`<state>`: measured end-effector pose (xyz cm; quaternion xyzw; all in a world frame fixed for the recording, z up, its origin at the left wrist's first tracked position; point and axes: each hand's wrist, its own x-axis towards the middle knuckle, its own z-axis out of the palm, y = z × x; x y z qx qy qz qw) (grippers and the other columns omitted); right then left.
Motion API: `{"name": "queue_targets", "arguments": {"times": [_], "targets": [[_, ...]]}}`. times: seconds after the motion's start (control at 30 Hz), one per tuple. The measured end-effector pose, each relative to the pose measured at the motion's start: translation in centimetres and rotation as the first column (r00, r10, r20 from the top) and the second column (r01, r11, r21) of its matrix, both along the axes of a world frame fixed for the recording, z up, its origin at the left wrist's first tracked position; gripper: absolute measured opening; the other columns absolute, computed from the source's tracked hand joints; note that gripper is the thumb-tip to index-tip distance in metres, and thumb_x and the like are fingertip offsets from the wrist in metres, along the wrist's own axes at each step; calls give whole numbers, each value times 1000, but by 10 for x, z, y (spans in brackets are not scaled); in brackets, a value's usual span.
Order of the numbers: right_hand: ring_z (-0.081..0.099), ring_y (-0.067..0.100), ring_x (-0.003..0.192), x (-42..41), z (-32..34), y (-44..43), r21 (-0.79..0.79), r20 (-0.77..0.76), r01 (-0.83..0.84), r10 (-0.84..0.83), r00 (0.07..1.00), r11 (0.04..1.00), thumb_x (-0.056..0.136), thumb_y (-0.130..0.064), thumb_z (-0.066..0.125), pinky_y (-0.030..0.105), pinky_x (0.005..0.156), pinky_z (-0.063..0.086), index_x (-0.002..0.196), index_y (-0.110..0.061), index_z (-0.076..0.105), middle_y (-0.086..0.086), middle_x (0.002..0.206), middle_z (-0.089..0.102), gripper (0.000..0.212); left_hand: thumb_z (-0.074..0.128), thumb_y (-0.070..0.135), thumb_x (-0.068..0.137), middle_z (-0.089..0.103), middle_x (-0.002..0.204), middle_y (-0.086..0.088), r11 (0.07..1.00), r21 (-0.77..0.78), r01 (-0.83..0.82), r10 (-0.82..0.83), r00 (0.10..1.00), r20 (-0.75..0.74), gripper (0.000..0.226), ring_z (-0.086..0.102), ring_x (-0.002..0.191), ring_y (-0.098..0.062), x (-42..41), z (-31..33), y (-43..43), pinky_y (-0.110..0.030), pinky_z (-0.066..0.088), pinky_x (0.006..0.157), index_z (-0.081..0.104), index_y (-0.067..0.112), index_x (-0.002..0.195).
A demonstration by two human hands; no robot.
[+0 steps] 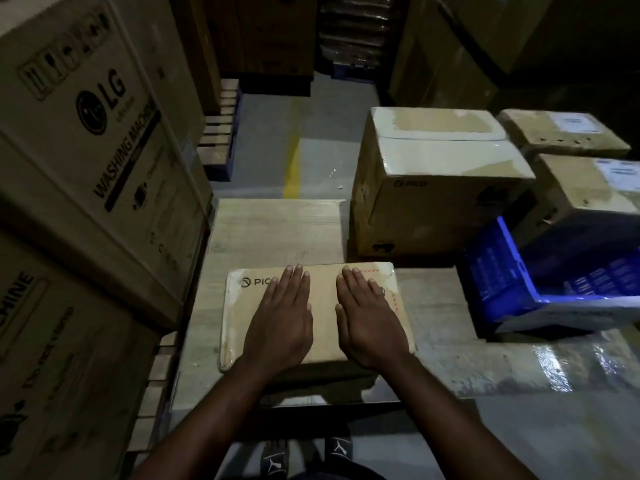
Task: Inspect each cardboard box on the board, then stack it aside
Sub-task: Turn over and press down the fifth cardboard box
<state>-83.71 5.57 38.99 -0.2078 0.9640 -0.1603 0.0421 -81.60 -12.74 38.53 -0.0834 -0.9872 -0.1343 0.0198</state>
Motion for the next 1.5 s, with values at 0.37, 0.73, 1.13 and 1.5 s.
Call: {"name": "queue_targets", "arguments": {"times": [0.37, 0.73, 1.13, 1.5], "targets": [[3, 19, 156, -14, -4, 45, -114, 43, 126, -121, 992, 985, 101, -27, 34, 38, 127, 8, 160, -9, 20, 7, 168, 11, 62, 20, 38, 102, 0, 167, -5, 999, -1, 51, -51, 997, 64, 64, -7, 154, -15, -1, 4, 41, -34, -3, 125, 6, 13, 159], [41, 17, 141, -10, -6, 52, -614, 278, 469, -382, 881, 635, 103, -15, 49, 36, 114, 39, 154, -15, 39, 5, 158, 40, 52, 32, 42, 94, 27, 163, -6, 986, 94, -140, 141, 990, -6, 65, 18, 152, -18, 7, 9, 32, -40, 9, 125, 36, 14, 153], [67, 17, 115, 11, -16, 75, -692, 617, 595, -92, 781, 408, 107, -42, 39, 34, 94, 55, 140, -22, 58, -1, 124, 70, 43, 37, 50, 100, 20, 162, -7, 813, 208, -544, 522, 839, 152, 59, 35, 142, -33, 58, 11, -36, -44, 42, 107, 25, 34, 156], [44, 18, 140, 22, 108, 18, -688, 303, 362, -204, 931, 629, 90, -55, 42, 46, 115, 40, 155, -30, 32, 0, 157, 42, 70, 30, 41, 107, 28, 162, -11, 719, 462, -520, 341, 842, 417, 55, 26, 148, -29, 43, -31, -53, -37, 29, 116, 12, 33, 158]]}}
